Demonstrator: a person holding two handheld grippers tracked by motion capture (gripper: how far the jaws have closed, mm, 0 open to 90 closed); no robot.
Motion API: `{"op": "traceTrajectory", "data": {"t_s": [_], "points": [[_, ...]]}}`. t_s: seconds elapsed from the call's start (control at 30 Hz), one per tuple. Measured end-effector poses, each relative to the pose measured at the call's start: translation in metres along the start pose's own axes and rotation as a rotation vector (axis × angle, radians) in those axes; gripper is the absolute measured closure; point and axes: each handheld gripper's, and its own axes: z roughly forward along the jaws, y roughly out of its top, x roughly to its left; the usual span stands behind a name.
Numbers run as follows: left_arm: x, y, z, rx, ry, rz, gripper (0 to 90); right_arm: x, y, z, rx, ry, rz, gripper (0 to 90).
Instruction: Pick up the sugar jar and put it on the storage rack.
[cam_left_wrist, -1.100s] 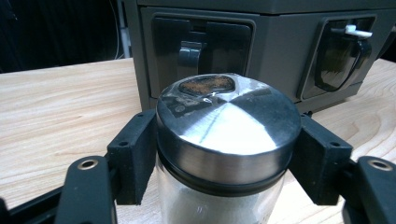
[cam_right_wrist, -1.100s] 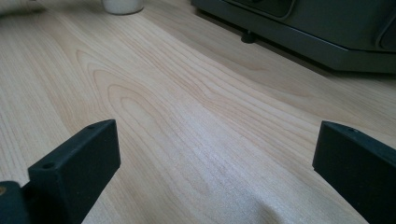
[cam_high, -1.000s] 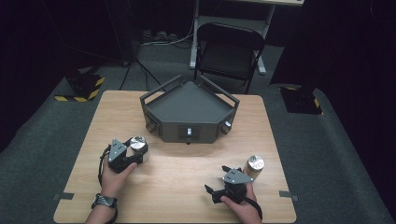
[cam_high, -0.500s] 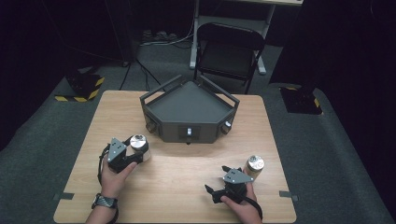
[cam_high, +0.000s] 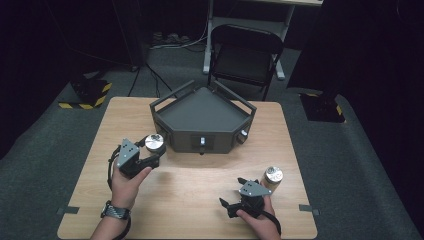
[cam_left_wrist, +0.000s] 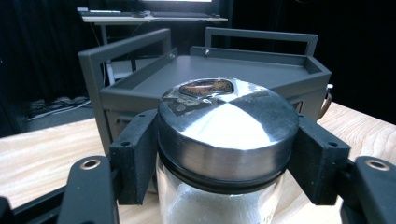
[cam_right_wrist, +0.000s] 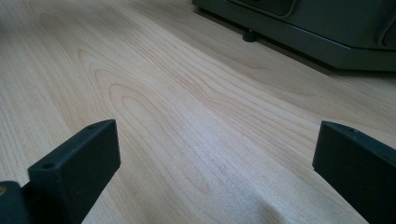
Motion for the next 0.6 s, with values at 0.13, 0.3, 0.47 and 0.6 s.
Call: {"op": "traceTrajectory", "data": {"t_s": [0.13, 0.3, 0.47, 0.6], "points": [[0.000, 0.008, 0.002, -0.011, -0.011, -0.007, 32.2, 0.000, 0.000, 0.000, -0.001, 0.002, 0.002, 0.7], [-0.004, 0.021, 0.007, -0.025, -0.013, 0.002, 32.2, -0.002, 0.000, 0.000, 0.000, 0.004, 0.008, 0.7], [-0.007, 0.032, 0.013, -0.024, -0.012, 0.015, 32.2, -0.002, -0.001, -0.001, -0.003, 0.004, 0.009, 0.7], [-0.008, 0.040, 0.019, -0.033, -0.014, 0.015, 32.2, -0.001, -0.001, -0.001, -0.004, 0.003, 0.005, 0.7]]}}
